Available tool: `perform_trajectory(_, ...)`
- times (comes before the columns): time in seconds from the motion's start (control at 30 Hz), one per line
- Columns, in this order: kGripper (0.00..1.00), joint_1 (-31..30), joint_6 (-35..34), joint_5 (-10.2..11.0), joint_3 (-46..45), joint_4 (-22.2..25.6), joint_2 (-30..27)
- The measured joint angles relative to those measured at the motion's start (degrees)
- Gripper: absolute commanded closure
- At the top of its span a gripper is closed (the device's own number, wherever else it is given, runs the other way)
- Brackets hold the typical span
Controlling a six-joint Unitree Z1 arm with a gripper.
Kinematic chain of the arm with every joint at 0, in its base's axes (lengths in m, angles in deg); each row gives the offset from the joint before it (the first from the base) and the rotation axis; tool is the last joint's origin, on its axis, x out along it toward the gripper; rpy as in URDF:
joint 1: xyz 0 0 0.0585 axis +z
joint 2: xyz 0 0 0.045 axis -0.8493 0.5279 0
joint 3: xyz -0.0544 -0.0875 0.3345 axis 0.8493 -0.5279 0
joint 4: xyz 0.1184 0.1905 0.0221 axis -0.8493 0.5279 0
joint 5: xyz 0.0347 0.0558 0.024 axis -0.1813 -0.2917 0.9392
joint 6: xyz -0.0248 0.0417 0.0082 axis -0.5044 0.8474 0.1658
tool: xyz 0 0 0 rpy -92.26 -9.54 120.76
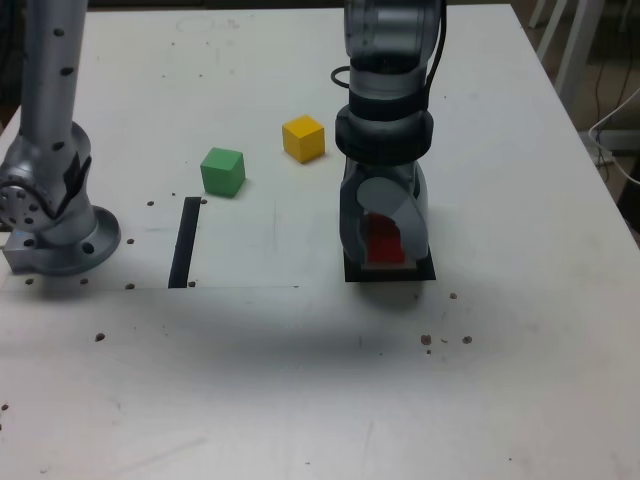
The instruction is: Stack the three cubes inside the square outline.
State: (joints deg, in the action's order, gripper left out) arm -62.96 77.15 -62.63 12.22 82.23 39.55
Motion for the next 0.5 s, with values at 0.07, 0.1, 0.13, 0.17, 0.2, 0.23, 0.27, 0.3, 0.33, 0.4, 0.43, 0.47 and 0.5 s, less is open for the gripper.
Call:
perform_trajectory(0.07, 0.66, 0.0, 0.0, 0.1, -0.2, -0.1, 0.0)
perform_trajectory(0.1, 0.61, 0.0, 0.0, 0.1, -0.3, -0.1, 0.0)
perform_trajectory(0.13, 0.56, 0.0, 0.0, 0.2, -0.3, -0.1, 0.0)
perform_trajectory(0.17, 0.51, 0.0, 0.0, 0.2, -0.3, 0.1, 0.0)
perform_trajectory(0.2, 0.42, 0.0, 0.0, 0.3, -0.3, 0.3, 0.0)
perform_trajectory(0.23, 0.36, 0.0, 0.1, 0.3, -0.3, 0.6, 0.0)
perform_trajectory(0.27, 0.3, 0.0, 0.2, 0.4, -0.3, 1.0, 0.0)
perform_trajectory(0.3, 0.25, 0.0, 0.4, 0.4, -0.3, 1.2, 0.0)
perform_trajectory(0.33, 0.2, 0.0, 0.5, 0.5, -0.3, 1.4, 0.1)
perform_trajectory(0.4, 0.11, 0.0, 0.6, 0.5, -0.3, 1.7, 0.3)
perform_trajectory(0.43, 0.07, 0.0, 0.7, 0.5, -0.3, 1.7, 0.3)
perform_trajectory(0.47, 0.05, 0.0, 0.7, 0.6, -0.3, 1.7, 0.3)
perform_trajectory(0.5, 0.03, 0.0, 0.8, 0.6, -0.3, 1.7, 0.3)
